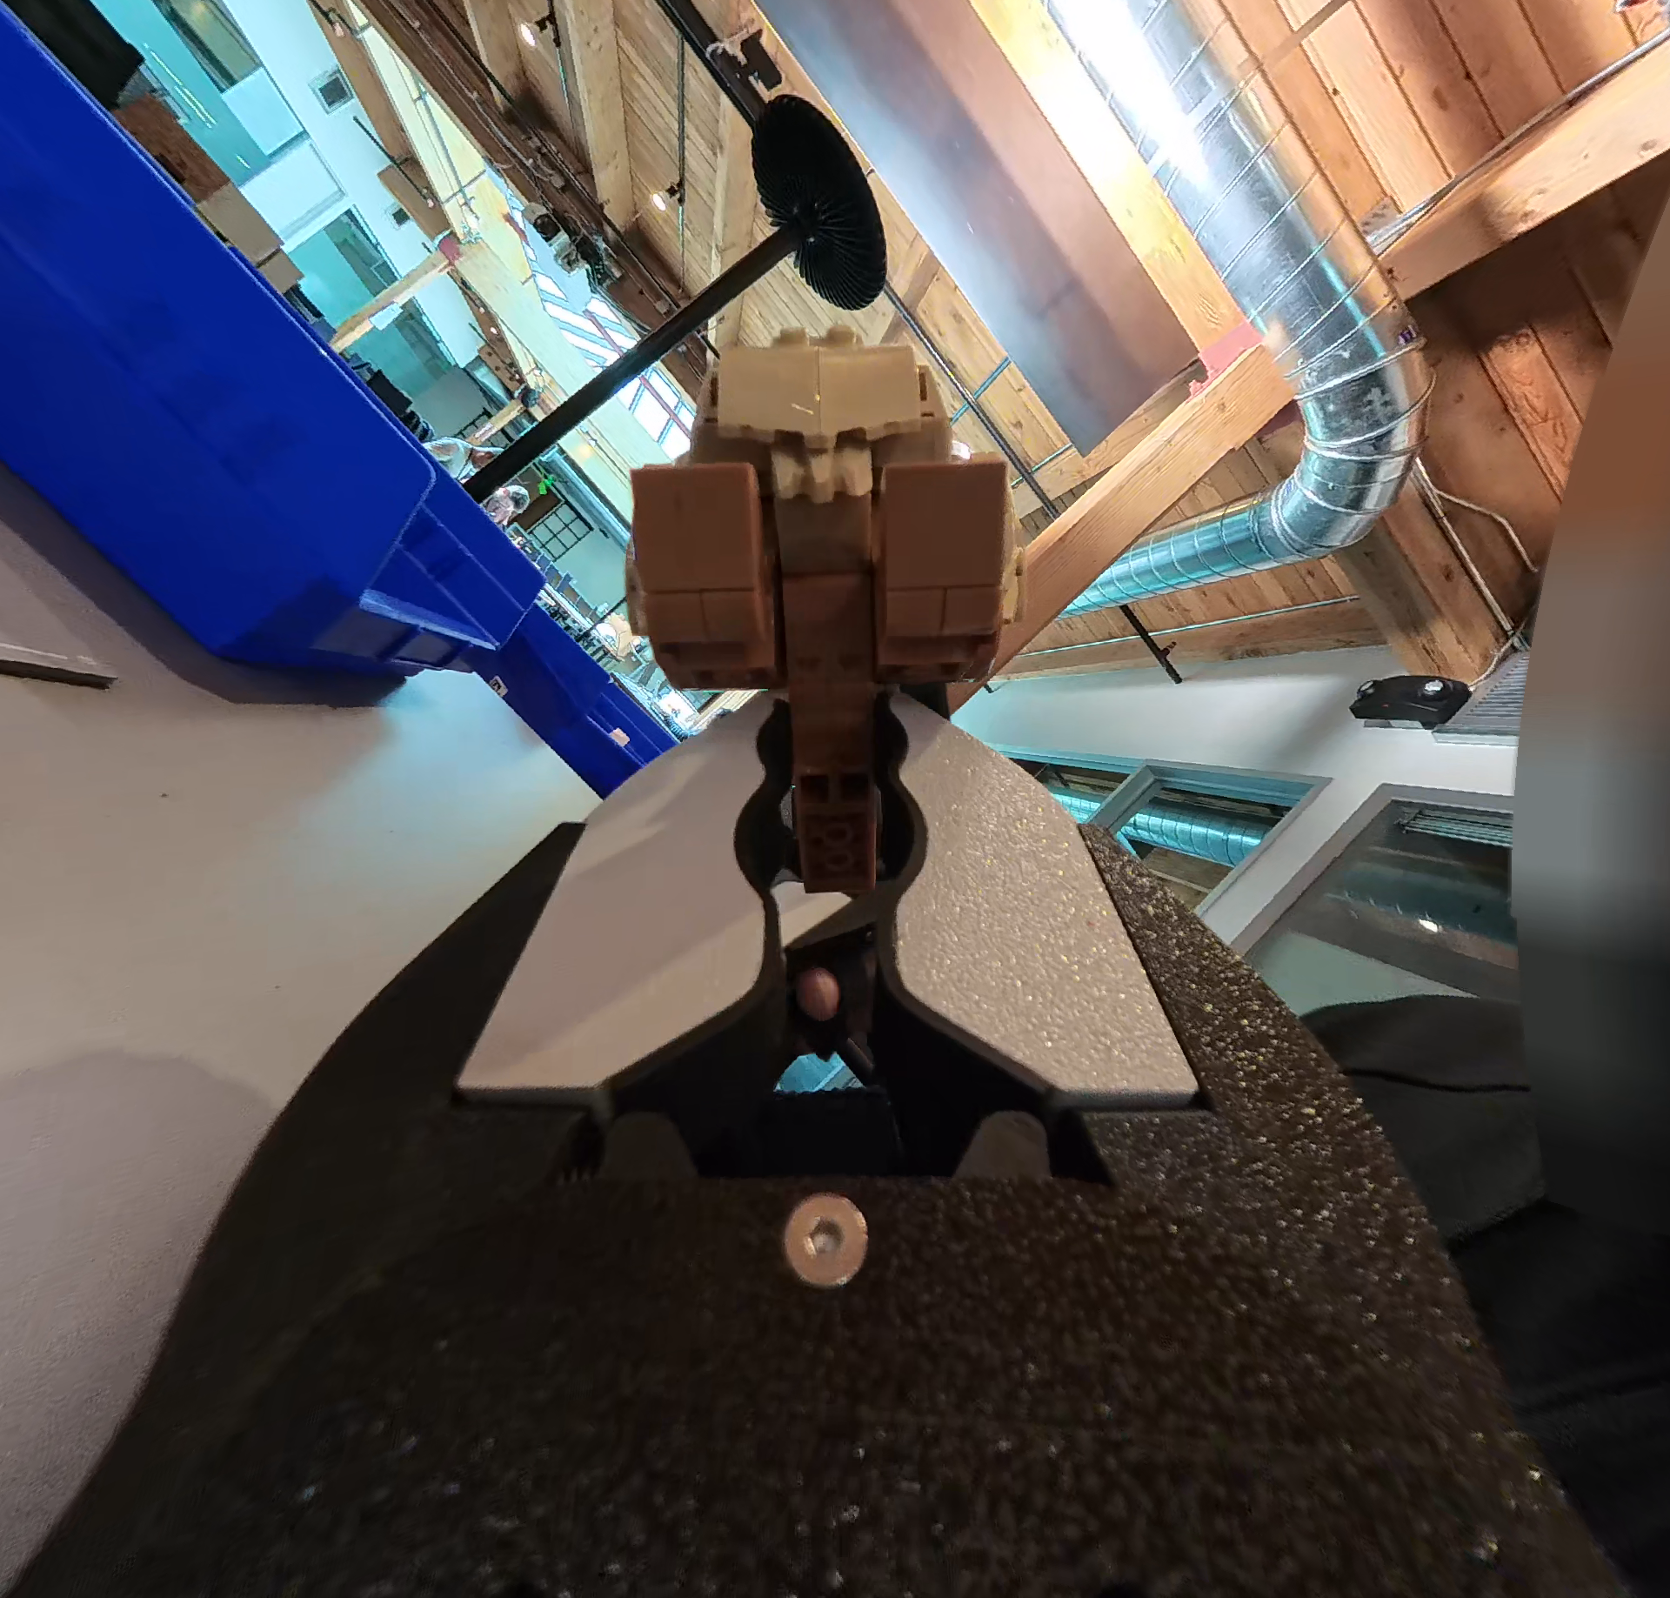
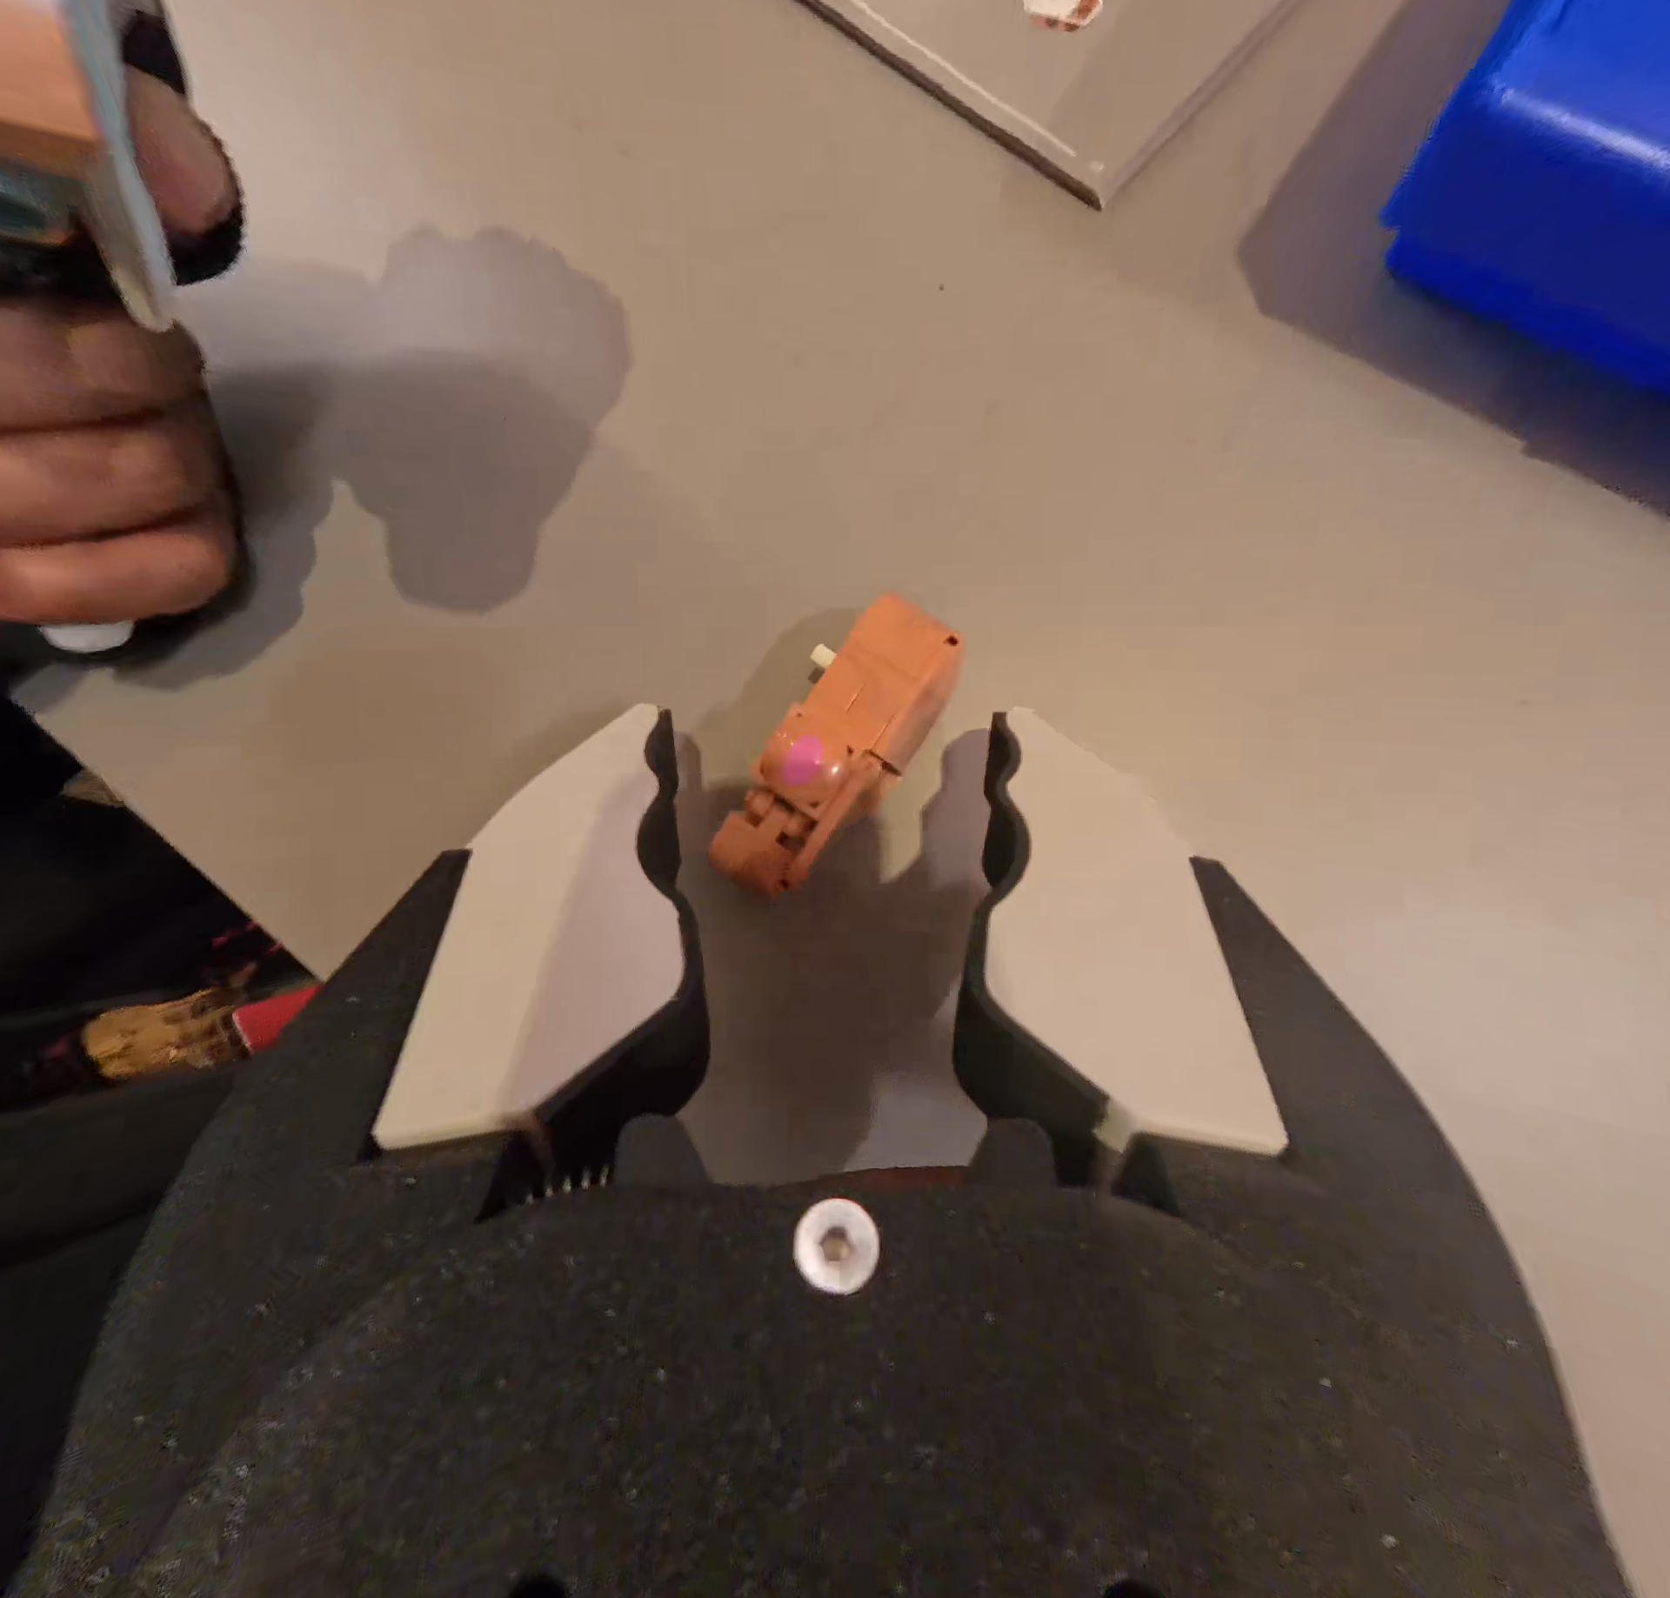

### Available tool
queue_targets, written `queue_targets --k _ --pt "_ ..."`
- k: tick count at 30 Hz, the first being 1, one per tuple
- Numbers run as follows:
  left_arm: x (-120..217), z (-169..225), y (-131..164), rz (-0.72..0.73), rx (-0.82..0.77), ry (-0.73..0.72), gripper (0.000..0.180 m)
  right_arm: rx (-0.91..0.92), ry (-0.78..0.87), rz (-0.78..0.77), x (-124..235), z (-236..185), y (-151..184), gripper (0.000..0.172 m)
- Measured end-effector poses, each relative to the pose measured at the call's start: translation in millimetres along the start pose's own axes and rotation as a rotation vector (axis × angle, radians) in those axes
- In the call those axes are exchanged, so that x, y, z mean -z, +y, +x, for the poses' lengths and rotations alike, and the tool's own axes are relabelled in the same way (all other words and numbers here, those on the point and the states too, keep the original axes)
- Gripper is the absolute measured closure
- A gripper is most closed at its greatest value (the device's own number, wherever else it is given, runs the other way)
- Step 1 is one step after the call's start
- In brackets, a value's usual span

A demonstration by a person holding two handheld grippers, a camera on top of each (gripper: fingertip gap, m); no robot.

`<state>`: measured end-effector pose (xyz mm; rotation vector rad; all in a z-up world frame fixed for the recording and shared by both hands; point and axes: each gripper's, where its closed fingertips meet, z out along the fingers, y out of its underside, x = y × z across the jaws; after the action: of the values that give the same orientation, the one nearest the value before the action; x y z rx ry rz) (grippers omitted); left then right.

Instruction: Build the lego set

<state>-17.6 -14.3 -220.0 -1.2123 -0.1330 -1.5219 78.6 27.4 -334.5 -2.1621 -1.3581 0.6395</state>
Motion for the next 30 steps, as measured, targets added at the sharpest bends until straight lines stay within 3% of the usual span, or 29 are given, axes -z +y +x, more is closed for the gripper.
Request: queue_targets --k 5,10,15,19,24,30 --pt "2 3 0 0.005 0.015 0.021 0.164 0.039 0.086 -0.06 -6 8 -2 0.144" --pt "8 4 -6 0.059 0.095 0.065 0.164 -0.039 0.01 0.038 -10 5 -10 0.146" --pt "11 4 -13 0.171 0.268 0.163 0.164 -0.128 -0.18 0.404 5 -27 -62 0.147" --pt "6 21 -16 0.21 0.259 0.274 0.164 -0.176 -0.302 0.677 23 -61 -100 0.147" --pt "7 23 -21 0.232 0.197 0.284 0.164 -0.235 -0.365 0.86 39 -69 -113 0.147" --pt "-4 44 -18 0.149 0.147 0.438 0.164 -0.237 -0.344 1.031 63 -59 -122 0.148"
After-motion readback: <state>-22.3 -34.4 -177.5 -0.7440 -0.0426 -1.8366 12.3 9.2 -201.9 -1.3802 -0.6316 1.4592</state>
